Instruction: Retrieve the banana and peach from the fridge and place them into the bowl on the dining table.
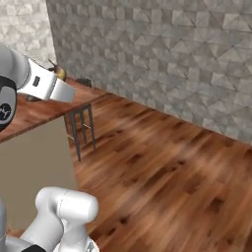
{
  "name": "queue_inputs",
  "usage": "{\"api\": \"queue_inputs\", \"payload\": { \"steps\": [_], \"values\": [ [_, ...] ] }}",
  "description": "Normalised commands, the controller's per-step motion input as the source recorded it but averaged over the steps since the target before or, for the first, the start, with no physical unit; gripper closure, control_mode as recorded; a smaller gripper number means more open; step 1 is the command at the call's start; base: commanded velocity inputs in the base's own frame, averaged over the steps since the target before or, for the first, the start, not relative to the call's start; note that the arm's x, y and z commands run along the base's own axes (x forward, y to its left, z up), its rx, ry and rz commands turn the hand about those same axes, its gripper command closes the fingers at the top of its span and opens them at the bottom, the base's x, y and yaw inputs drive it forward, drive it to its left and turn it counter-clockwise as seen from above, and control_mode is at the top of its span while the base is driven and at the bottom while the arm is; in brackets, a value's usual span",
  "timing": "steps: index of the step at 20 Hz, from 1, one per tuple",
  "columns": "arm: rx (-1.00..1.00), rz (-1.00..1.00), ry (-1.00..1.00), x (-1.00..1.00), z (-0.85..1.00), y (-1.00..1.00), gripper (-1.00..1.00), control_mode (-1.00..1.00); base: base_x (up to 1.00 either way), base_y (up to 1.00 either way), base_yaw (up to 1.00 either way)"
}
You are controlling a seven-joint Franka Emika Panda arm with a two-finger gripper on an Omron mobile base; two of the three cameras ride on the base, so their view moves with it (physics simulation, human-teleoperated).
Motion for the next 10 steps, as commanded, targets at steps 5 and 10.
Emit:
{"api": "queue_inputs", "payload": {
  "steps": [5,10],
  "values": [
    [0.00,0.00,0.00,0.00,0.00,0.00,1.00,1.00,1.00,-0.13,0.49],
    [0.00,0.00,0.00,0.00,0.00,0.00,1.00,1.00,1.00,-0.26,0.49]
  ]
}}
